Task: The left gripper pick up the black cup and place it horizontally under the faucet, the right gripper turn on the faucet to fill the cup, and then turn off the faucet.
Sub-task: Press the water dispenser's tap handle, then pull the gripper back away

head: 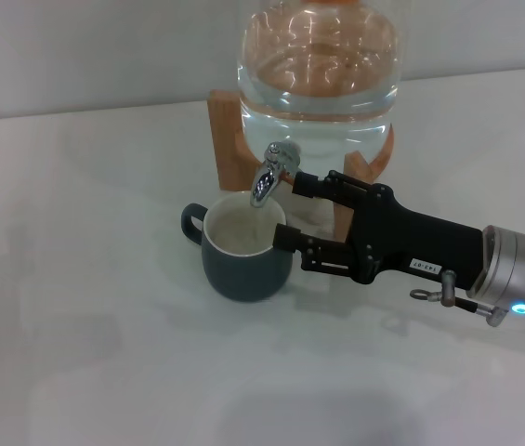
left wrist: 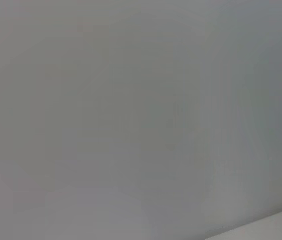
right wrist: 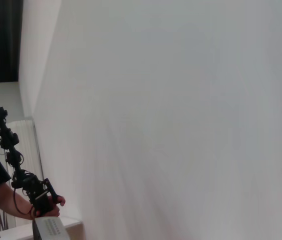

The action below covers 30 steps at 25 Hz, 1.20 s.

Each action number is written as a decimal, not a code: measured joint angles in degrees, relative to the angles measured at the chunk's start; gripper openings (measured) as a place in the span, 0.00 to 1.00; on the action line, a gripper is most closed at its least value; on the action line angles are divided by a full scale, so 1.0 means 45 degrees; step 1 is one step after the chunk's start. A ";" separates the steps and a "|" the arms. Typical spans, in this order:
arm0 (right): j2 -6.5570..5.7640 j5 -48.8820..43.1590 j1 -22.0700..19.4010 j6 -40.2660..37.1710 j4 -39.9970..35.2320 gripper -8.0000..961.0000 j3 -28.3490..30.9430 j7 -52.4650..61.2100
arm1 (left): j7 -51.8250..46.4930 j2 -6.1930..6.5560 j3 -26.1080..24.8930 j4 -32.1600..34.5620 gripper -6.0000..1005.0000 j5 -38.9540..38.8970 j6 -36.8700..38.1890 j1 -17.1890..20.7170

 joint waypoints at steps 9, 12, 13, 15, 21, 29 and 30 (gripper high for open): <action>0.0001 0.0044 -0.0063 0.0048 -0.0095 0.88 0.0025 -0.0041 | 0.0000 0.0000 0.0012 -0.0010 0.88 0.0000 -0.0077 0.0003; 0.0001 0.0051 -0.0287 0.0024 -0.0444 0.88 0.0026 -0.0045 | 0.0000 -0.0001 0.0018 -0.0021 0.88 0.0000 -0.0079 -0.0005; 0.0000 0.0053 -0.0347 -0.0004 -0.0536 0.88 0.0026 -0.0045 | 0.0000 -0.0001 0.0019 -0.0021 0.88 0.0000 -0.0079 -0.0009; 0.0001 0.0053 -0.0394 -0.0035 -0.0597 0.88 0.0025 -0.0034 | 0.0000 -0.0001 0.0020 -0.0021 0.88 0.0000 -0.0079 -0.0012; 0.0001 0.0053 -0.0425 -0.0088 -0.0608 0.88 0.0020 -0.0012 | 0.0000 0.0000 0.0021 -0.0031 0.88 0.0000 -0.0079 -0.0042; -0.0004 0.0052 -0.0391 -0.0180 -0.0636 0.88 0.0019 -0.0026 | 0.0000 -0.0001 0.0020 -0.0040 0.88 0.0000 -0.0078 -0.0056; -0.0010 0.0050 -0.0364 -0.0190 -0.0640 0.88 0.0019 -0.0026 | 0.0000 -0.0001 0.0020 -0.0040 0.88 0.0000 -0.0078 -0.0056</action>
